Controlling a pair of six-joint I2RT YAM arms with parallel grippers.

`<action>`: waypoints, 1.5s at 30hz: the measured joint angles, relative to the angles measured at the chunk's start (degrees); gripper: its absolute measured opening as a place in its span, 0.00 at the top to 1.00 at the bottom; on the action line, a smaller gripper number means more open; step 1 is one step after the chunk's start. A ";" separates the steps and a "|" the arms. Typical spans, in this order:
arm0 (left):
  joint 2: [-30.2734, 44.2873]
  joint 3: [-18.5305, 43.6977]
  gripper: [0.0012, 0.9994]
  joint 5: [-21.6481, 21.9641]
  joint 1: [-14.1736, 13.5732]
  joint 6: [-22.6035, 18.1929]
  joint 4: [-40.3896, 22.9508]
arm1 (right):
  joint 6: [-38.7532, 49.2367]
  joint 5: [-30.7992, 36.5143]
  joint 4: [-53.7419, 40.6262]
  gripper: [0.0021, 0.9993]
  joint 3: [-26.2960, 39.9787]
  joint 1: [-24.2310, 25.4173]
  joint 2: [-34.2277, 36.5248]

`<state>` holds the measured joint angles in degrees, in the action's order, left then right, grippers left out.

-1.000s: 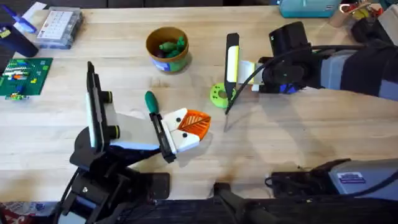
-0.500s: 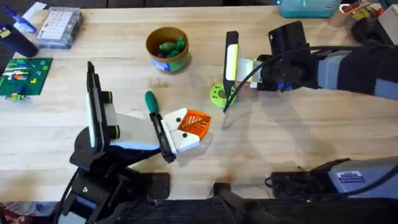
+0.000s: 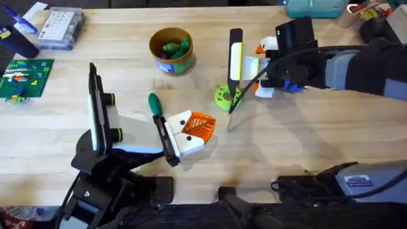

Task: Pick up the gripper from the table and insert it into the empty holder that is missing its gripper. Then pick up a screw, insert it into the mounting hole, and use the screwdriver to tighten it. Finally, clean up the table by picking up the vegetable and placing it into the bucket.

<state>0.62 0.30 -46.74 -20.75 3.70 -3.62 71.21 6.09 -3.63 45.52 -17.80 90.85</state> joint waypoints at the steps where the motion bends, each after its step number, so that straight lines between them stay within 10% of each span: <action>1: 0.02 0.00 0.99 0.00 0.00 0.00 0.00 | -0.01 0.30 -0.01 0.01 0.00 -0.20 -0.03; 17: 0.02 0.00 0.99 0.00 0.00 0.00 0.00 | -11.57 9.96 -2.17 0.01 -2.72 -5.04 -6.66; 32: 0.01 0.00 0.99 0.00 0.00 0.00 0.00 | -40.05 10.44 -2.71 0.01 -2.84 -5.05 -28.38; 45: 0.01 0.00 0.99 0.00 0.00 0.00 0.00 | -52.59 -8.46 -17.84 0.01 -2.87 -5.05 -39.88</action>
<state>0.63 0.30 -46.74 -20.75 3.70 -3.62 18.63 -2.37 -21.47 42.64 -22.85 50.97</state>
